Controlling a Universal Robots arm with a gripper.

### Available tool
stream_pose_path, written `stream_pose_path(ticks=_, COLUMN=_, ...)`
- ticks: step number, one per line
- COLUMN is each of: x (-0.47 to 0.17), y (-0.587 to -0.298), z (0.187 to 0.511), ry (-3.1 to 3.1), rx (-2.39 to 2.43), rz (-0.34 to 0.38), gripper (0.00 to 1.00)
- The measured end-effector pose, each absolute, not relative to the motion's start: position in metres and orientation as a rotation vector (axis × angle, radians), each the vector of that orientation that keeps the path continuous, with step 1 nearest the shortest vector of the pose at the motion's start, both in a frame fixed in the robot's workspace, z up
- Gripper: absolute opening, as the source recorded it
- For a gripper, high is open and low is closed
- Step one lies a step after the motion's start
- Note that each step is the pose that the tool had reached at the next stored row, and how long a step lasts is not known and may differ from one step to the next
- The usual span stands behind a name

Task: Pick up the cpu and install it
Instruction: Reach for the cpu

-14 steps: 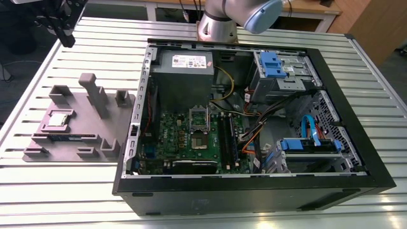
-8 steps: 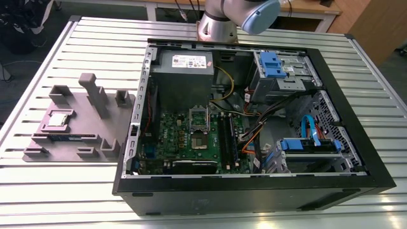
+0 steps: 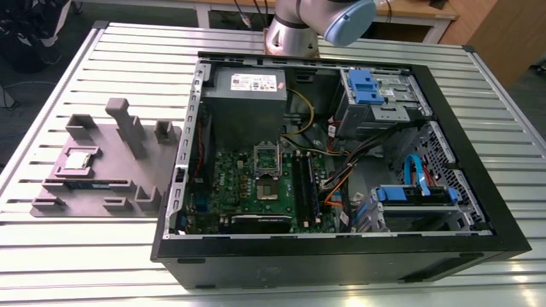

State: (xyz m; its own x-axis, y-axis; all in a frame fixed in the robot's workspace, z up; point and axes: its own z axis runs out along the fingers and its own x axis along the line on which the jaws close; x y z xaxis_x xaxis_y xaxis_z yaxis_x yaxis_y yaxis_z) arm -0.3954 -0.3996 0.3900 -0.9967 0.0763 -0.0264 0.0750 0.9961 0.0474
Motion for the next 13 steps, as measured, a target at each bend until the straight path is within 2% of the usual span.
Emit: stream_pose_path(ticks=13, x=-0.396, y=-0.4, z=0.375, ry=3.111, rx=0.118, rz=0.072, gripper=0.11)
